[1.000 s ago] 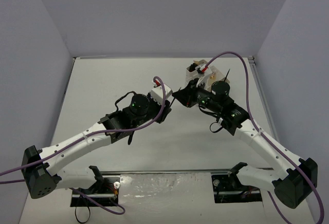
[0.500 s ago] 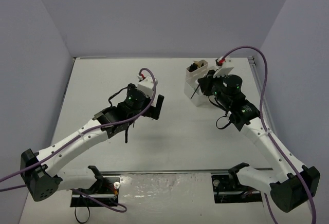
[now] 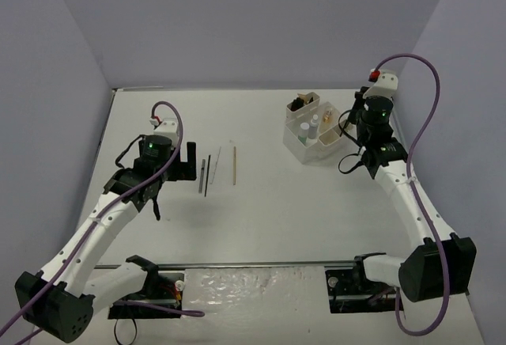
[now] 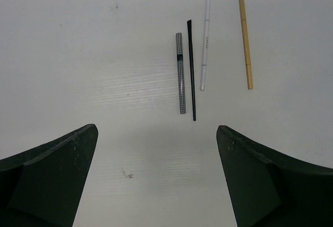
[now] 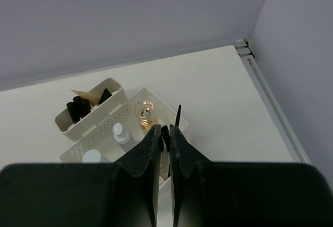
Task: Organize the makeup
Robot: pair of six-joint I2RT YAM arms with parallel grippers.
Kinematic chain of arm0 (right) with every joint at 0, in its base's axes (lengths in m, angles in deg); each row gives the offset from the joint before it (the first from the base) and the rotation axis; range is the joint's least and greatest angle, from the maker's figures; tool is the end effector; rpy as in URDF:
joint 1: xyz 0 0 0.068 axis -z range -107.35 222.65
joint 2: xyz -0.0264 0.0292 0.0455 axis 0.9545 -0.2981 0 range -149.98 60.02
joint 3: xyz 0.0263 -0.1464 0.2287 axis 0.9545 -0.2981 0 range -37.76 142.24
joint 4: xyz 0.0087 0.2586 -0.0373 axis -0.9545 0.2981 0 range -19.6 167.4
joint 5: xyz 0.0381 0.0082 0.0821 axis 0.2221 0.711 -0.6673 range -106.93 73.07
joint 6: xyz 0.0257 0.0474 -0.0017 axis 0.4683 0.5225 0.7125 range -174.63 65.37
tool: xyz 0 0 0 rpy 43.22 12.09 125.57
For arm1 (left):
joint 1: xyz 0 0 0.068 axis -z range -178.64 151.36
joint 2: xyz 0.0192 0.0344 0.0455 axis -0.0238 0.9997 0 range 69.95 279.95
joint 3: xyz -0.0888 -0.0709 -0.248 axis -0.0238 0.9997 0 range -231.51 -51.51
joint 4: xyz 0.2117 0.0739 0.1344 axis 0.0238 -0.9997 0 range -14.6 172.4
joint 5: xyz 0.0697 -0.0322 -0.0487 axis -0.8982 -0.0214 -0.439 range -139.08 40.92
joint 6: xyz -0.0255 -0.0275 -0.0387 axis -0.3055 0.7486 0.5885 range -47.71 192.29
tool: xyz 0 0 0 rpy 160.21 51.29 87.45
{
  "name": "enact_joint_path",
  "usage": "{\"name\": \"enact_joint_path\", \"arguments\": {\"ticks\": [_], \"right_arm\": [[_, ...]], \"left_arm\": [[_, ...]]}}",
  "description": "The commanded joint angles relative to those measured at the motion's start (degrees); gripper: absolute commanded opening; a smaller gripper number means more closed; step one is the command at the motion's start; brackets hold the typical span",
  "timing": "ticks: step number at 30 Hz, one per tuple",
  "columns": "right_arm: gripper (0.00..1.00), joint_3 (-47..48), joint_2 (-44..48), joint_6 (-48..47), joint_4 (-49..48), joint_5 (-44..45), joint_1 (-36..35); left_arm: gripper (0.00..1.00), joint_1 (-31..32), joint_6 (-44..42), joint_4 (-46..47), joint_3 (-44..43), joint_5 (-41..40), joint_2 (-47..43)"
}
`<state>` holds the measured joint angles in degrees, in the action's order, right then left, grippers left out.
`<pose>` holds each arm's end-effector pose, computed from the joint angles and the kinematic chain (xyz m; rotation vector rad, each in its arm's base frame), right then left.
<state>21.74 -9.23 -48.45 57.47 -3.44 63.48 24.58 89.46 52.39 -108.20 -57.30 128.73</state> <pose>0.2841 0.0375 0.3840 0.1487 1.5096 0.0361 0.2067 -0.0830 0.3323 0.0278 2.1357 -0.2635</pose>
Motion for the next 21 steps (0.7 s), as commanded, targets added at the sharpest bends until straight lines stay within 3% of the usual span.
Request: {"name": "enact_joint_path", "arguments": {"ticks": [1,21], "right_arm": [[0.00,3.87,-3.78,-0.61,-8.77,-0.01,2.29],[0.01,1.14,-15.80,3.09,-14.51,-8.23,5.31]], "left_arm": [[0.97,-1.40,-0.68,1.63,0.93,1.54,-2.12],[0.97,-3.89,0.70,1.43,1.23,4.29,-1.71]]}}
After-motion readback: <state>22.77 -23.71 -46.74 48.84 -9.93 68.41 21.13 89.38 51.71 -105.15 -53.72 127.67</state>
